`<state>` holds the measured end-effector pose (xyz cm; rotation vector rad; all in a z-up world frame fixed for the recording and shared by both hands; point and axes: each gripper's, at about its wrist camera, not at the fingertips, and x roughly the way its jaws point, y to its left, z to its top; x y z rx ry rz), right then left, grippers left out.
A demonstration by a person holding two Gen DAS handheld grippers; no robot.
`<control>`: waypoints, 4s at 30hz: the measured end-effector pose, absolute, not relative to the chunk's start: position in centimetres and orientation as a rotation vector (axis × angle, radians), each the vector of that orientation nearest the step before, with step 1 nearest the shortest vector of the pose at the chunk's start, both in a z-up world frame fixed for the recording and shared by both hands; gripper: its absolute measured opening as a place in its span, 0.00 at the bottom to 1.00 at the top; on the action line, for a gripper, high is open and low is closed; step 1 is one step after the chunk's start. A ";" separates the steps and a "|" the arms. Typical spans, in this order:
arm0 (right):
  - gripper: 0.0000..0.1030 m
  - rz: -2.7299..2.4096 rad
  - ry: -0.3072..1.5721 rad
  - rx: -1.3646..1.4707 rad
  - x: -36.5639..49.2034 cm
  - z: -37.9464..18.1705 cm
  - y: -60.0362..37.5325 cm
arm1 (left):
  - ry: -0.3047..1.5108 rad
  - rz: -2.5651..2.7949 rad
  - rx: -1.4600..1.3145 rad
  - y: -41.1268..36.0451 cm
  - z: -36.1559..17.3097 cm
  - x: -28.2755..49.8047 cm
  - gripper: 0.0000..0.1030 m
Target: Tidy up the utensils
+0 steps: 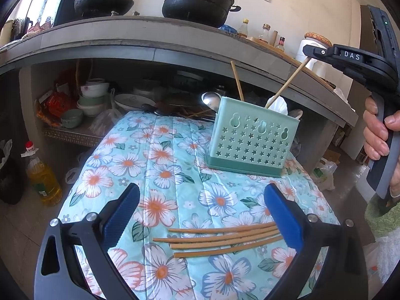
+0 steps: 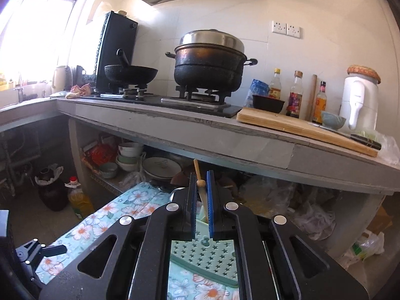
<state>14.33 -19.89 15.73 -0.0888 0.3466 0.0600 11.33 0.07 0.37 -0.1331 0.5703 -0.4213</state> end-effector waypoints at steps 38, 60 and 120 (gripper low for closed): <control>0.43 0.101 0.395 0.409 4.9 11.2 -29.2 | 0.578 -0.470 -0.065 -0.3 0.2 11.1 0.95; 0.46 0.033 0.879 0.684 1.7 -4.4 -31.0 | 0.499 -0.627 0.932 -13.8 -8.8 5.0 0.23; 0.47 0.039 0.746 0.845 -0.7 -2.3 -33.4 | 0.313 -0.725 0.915 -17.5 -2.1 2.5 0.08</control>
